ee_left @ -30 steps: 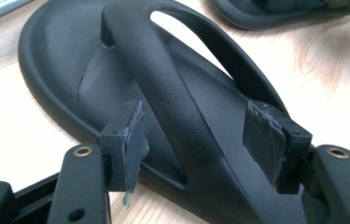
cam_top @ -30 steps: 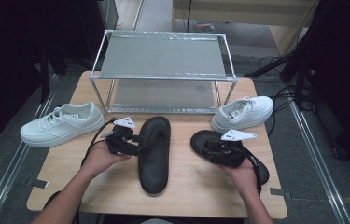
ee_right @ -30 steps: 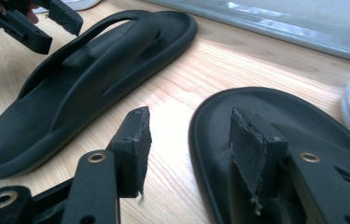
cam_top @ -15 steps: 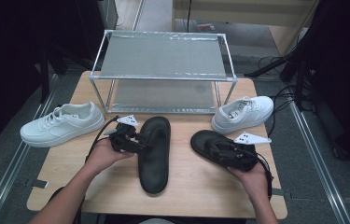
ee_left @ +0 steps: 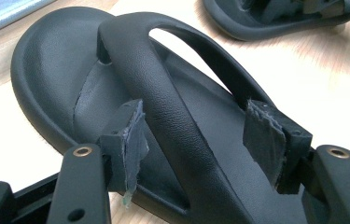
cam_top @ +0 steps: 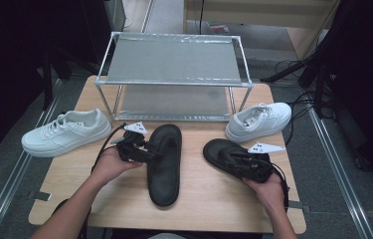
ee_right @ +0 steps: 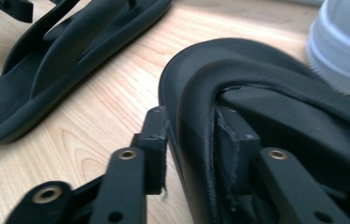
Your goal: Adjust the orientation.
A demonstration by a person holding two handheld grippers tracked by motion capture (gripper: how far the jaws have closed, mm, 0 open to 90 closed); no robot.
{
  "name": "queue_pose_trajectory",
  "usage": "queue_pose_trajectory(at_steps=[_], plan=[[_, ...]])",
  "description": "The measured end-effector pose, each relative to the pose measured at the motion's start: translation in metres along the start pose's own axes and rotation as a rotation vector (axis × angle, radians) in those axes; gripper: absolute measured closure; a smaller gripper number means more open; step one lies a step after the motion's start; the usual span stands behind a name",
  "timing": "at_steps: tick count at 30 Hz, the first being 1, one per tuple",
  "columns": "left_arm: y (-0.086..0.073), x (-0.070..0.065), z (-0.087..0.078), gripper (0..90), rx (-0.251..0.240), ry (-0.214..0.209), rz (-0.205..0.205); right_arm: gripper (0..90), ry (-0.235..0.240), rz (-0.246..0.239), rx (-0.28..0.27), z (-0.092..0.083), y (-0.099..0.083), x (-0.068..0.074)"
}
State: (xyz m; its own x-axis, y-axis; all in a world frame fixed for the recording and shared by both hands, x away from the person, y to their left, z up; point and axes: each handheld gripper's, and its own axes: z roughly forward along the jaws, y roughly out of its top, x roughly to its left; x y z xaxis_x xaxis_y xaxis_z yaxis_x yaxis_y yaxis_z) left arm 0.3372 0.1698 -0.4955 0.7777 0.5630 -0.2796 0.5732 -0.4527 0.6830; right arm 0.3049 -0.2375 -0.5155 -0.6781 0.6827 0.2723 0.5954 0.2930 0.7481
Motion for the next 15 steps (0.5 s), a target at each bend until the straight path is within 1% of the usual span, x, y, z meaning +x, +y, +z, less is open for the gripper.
queue_pose_trajectory(at_steps=[1, 3, 5, 11, 15], plan=[[0.0, 0.0, 0.0, 39.1, 0.0, -0.001, 0.0, 73.2, 0.003, -0.002, 0.009, 0.0014, 0.0001, 0.0002], [0.0, 0.0, 0.0, 39.1, 0.0, 0.0, 0.001, 76.5, -0.009, -0.015, 0.017, 0.0033, 0.0006, 0.0001], [0.0001, 0.0002, -0.0002, 39.1, -0.002, 0.0, 0.0, 77.6, 0.002, -0.003, 0.021, 0.0035, 0.0014, -0.0017], [0.0001, -0.0003, -0.0014, 39.1, -0.013, -0.006, 0.001, 78.6, -0.01, -0.002, 0.037, 0.0038, 0.0053, 0.0001], [-0.0001, -0.0003, -0.0025, 39.2, -0.013, -0.001, 0.003, 78.8, -0.016, 0.013, 0.028, 0.001, 0.0084, 0.0022]])
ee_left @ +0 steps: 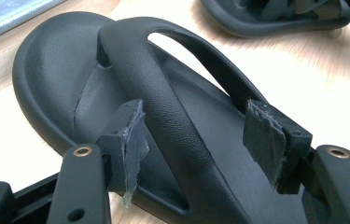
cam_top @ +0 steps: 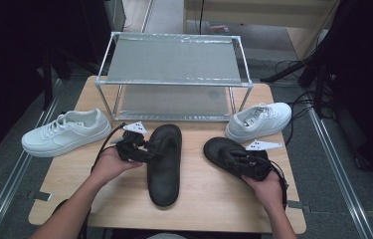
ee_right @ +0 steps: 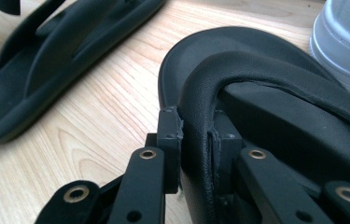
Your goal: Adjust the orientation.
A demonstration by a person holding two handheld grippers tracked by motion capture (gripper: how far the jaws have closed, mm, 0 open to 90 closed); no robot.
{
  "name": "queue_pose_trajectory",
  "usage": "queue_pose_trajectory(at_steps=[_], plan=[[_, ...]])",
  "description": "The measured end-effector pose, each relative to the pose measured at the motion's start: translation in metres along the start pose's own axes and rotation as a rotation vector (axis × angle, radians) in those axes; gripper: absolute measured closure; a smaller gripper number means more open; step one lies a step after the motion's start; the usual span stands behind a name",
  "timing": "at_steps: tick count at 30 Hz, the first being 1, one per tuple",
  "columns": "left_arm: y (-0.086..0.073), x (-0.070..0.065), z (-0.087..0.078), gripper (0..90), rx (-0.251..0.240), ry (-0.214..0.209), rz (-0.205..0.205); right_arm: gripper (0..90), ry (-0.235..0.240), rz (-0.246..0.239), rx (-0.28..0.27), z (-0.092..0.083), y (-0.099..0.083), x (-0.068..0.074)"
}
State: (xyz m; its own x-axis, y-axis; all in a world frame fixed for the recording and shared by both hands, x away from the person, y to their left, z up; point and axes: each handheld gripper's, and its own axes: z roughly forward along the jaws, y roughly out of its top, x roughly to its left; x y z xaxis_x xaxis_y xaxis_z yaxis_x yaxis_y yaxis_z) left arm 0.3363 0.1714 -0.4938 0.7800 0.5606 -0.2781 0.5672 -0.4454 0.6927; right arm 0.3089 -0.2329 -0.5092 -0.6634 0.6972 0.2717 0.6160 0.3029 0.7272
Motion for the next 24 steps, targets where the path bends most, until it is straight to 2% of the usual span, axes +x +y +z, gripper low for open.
queue_pose_trajectory(at_steps=[4, 7, 11, 16, 24], plan=[[0.0, -0.002, -0.002, 39.2, 0.003, 0.008, 0.011, 78.2, -0.016, 0.022, -0.017, -0.004, 0.006, 0.004], [-0.001, -0.004, -0.003, 39.2, 0.009, 0.016, 0.02, 78.6, -0.01, 0.047, -0.027, -0.004, 0.009, 0.007], [-0.001, -0.006, -0.006, 39.2, 0.012, 0.031, 0.031, 79.2, -0.001, 0.072, -0.013, 0.001, 0.015, 0.013], [-0.005, -0.008, -0.011, 39.8, -0.011, 0.039, 0.036, 79.2, -0.005, 0.071, 0.009, 0.008, 0.022, 0.022], [-0.013, -0.012, -0.016, 39.9, 0.011, 0.053, 0.024, 79.3, -0.001, 0.06, 0.022, 0.025, 0.033, 0.03]])
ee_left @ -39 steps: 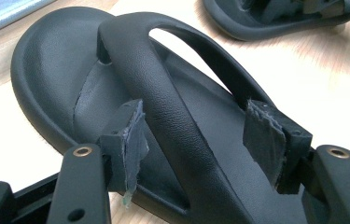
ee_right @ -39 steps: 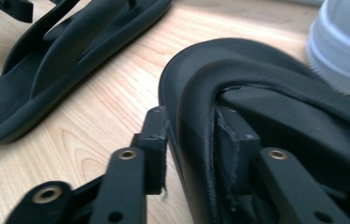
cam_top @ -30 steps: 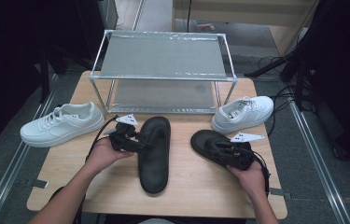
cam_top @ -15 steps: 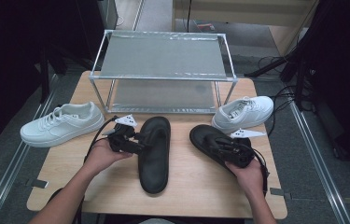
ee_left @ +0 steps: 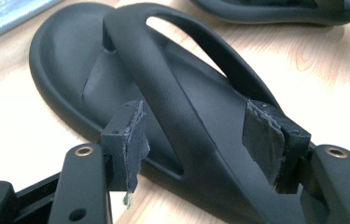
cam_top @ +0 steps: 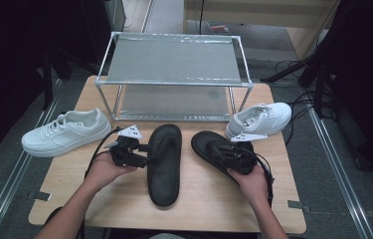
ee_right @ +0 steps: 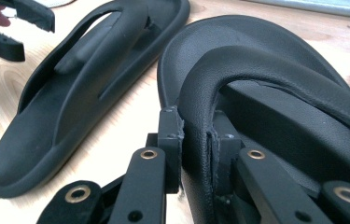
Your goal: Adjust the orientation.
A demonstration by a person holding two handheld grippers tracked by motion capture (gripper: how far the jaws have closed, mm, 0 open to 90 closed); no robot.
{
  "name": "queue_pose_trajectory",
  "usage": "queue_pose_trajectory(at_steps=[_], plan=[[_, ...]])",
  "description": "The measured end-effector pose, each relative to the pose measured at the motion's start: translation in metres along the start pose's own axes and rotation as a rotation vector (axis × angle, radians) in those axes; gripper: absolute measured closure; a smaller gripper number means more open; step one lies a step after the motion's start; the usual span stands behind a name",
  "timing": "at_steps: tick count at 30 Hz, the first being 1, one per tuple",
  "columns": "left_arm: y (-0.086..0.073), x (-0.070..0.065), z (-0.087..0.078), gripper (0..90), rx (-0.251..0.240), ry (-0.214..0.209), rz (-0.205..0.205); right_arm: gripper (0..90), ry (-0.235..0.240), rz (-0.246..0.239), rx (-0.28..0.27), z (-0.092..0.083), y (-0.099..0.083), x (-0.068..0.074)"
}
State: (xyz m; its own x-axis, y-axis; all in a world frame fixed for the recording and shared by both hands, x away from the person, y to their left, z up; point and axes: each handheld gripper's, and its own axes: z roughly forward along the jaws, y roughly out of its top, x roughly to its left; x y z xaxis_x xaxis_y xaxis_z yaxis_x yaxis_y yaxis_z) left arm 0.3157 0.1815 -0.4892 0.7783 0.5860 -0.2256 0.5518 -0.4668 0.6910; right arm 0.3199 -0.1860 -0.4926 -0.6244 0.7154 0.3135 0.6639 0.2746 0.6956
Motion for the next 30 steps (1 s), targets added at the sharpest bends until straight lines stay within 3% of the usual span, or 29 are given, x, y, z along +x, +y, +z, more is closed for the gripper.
queue_pose_trajectory(at_steps=[8, 13, 19, 30], plan=[[-0.013, -0.004, -0.012, 43.1, -0.025, 0.016, -0.013, 79.4, 0.009, 0.046, 0.033, 0.016, 0.012, 0.002], [-0.02, -0.007, -0.015, 43.1, -0.003, 0.027, -0.026, 79.4, -0.008, 0.031, 0.027, 0.026, 0.018, 0.004], [-0.027, -0.008, -0.018, 42.9, -0.012, 0.041, -0.055, 79.2, -0.024, 0.029, 0.049, 0.042, 0.024, 0.005], [-0.032, -0.011, -0.019, 52.9, -0.034, 0.063, -0.08, 78.7, -0.049, 0.028, 0.039, 0.057, 0.03, 0.003]])
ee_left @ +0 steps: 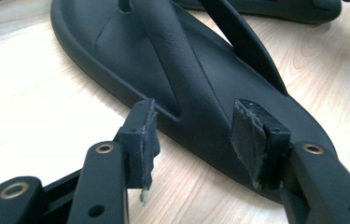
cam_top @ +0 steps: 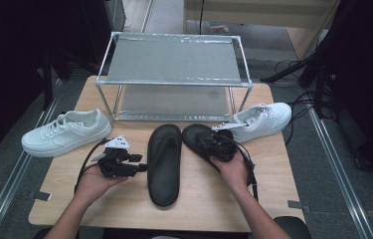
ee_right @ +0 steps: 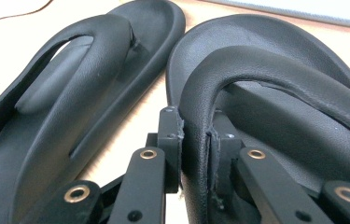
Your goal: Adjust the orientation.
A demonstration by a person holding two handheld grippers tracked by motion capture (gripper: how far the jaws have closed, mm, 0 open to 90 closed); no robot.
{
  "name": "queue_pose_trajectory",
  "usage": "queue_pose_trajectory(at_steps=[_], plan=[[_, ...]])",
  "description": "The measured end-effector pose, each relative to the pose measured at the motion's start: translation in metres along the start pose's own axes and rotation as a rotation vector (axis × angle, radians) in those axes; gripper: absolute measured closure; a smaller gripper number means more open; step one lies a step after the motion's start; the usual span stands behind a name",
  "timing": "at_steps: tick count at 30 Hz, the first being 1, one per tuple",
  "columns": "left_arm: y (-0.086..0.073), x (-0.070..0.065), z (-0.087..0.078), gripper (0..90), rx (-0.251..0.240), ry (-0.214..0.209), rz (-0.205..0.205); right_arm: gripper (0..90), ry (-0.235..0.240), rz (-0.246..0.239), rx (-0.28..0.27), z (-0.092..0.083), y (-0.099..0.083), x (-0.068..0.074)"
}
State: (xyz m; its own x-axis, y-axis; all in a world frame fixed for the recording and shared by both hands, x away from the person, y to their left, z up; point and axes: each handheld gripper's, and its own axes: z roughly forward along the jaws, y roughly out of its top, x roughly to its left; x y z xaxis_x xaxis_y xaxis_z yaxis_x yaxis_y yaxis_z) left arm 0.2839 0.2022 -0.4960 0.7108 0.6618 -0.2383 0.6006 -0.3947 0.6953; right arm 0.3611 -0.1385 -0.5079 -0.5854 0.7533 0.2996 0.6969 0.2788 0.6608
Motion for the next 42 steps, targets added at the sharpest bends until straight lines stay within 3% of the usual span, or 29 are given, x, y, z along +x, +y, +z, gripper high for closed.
queue_pose_trajectory(at_steps=[3, 8, 11, 14, 17, 21, 24, 31, 35, 40, 42], plan=[[0.002, 0.003, 0.0, 58.4, -0.008, 0.008, -0.011, 78.1, 0.028, 0.024, -0.006, 0.001, 0.001, -0.004], [0.002, 0.009, 0.003, 67.7, -0.016, 0.004, -0.034, 68.5, 0.022, -0.022, -0.03, -0.003, 0.003, -0.006], [0.002, 0.011, 0.005, 73.0, -0.008, 0.034, -0.026, 67.8, 0.043, -0.017, -0.031, -0.011, 0.003, -0.007], [0.001, 0.014, 0.005, 80.3, -0.022, 0.03, -0.049, 67.1, 0.056, -0.022, -0.042, -0.02, 0.002, -0.01], [0.002, 0.018, 0.005, 84.9, -0.021, 0.024, -0.049, 71.8, 0.078, -0.019, -0.068, -0.03, 0.001, -0.013], [0.002, 0.019, 0.008, 88.0, -0.002, 0.025, -0.035, 89.7, 0.105, -0.015, -0.073, -0.043, -0.001, -0.018], [0.004, 0.019, 0.01, 88.0, 0.003, 0.019, -0.02, 90.0, 0.114, -0.005, -0.076, -0.05, -0.002, -0.022], [0.006, 0.019, 0.021, 88.5, 0.029, -0.003, 0.01, 90.0, 0.005, -0.093, 0.011, -0.042, -0.007, -0.015], [0.005, 0.022, 0.03, 89.2, 0.071, -0.02, 0.003, 90.0, -0.005, -0.143, 0.034, -0.039, -0.007, -0.01], [0.005, 0.022, 0.03, 89.4, 0.073, -0.025, -0.003, 90.0, 0.009, -0.123, 0.033, -0.038, -0.007, -0.012], [0.005, 0.022, 0.029, 89.4, 0.084, -0.048, -0.007, 90.0, 0.014, -0.12, 0.033, -0.037, -0.007, -0.012]])
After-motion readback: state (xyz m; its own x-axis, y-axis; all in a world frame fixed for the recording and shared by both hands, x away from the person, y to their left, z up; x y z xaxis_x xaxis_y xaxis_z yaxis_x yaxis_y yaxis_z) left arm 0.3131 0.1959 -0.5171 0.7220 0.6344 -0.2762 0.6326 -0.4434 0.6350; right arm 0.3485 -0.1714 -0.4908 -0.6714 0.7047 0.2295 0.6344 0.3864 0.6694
